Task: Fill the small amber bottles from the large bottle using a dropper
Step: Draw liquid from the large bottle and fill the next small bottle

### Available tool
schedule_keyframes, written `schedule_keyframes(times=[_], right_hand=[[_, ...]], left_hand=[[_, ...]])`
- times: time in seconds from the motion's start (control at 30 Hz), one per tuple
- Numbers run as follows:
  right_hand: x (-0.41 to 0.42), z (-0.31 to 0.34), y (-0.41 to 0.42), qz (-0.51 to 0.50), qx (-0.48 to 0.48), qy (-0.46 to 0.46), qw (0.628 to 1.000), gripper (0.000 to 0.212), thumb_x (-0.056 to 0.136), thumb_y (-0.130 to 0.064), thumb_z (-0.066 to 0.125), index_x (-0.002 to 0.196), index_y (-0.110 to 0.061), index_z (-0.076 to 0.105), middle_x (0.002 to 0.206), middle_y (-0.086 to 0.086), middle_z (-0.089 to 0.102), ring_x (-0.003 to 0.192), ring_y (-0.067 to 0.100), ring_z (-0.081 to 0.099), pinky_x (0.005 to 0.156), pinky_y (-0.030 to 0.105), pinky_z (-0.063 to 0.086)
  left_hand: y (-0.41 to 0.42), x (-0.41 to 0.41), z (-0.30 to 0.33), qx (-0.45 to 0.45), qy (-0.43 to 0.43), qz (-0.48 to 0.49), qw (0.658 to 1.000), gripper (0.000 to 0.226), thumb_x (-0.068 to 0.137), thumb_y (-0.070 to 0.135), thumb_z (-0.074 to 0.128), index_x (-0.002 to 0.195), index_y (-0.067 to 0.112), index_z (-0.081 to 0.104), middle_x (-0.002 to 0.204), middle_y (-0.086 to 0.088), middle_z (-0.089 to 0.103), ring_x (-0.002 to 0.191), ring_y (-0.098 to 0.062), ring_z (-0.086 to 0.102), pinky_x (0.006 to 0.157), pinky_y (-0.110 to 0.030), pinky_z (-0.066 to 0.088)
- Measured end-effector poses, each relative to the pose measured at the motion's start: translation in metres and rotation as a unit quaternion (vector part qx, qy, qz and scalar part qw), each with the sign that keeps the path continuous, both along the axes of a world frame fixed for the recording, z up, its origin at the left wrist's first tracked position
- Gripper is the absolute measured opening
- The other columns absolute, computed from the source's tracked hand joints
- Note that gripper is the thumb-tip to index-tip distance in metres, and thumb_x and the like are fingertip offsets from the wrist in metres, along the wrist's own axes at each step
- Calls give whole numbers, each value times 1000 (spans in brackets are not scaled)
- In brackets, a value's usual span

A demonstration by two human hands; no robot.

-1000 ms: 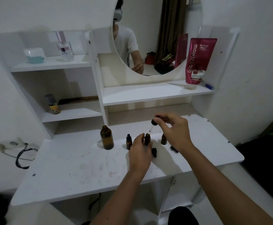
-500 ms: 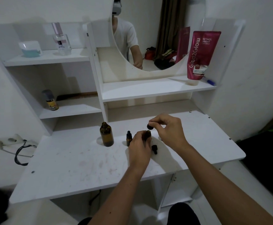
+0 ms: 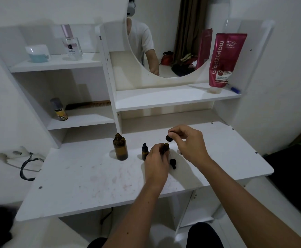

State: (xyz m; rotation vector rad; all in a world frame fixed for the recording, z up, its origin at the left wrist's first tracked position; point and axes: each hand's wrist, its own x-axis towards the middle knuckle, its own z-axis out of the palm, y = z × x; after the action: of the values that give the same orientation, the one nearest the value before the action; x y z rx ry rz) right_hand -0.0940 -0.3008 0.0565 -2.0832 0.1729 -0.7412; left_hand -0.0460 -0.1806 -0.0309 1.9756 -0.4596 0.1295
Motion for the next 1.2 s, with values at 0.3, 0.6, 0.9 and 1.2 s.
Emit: schedule_keyframes(times=[0.3, 0.6, 0.9, 1.2], right_hand=[[-11, 18, 1, -43, 13, -42, 998, 15, 99, -15, 70, 113, -13, 76, 92, -9, 79, 88, -1, 73, 74, 7, 52], [-26, 34, 16, -67, 42, -54, 995, 15, 99, -20, 70, 113, -20, 76, 96, -15, 77, 95, -1, 72, 58, 10, 54], [-8, 45, 60, -12, 52, -95, 994, 18, 98, -18, 72, 116, -15, 76, 103, -8, 78, 100, 5, 73, 90, 12, 54], [40, 65, 108, 50, 87, -124, 987, 17, 99, -16, 71, 115, -14, 76, 107, -5, 77, 105, 10, 72, 98, 25, 56]], left_hand=[[6, -1, 0, 17, 21, -9, 1000, 39, 101, 30, 60, 139, 20, 58, 132, 7, 65, 122, -10, 59, 106, -33, 50], [46, -18, 5, 0, 50, -73, 996, 42, 100, 32, 63, 141, 25, 57, 131, 21, 58, 121, 0, 56, 98, -9, 41], [135, -2, 18, -67, 49, -43, 996, 19, 91, 27, 75, 110, 30, 75, 103, 19, 74, 96, 2, 69, 87, -15, 56], [151, 39, 18, -115, 103, 62, 986, 69, 75, 37, 89, 134, 23, 57, 126, 13, 62, 111, -8, 61, 95, -22, 50]])
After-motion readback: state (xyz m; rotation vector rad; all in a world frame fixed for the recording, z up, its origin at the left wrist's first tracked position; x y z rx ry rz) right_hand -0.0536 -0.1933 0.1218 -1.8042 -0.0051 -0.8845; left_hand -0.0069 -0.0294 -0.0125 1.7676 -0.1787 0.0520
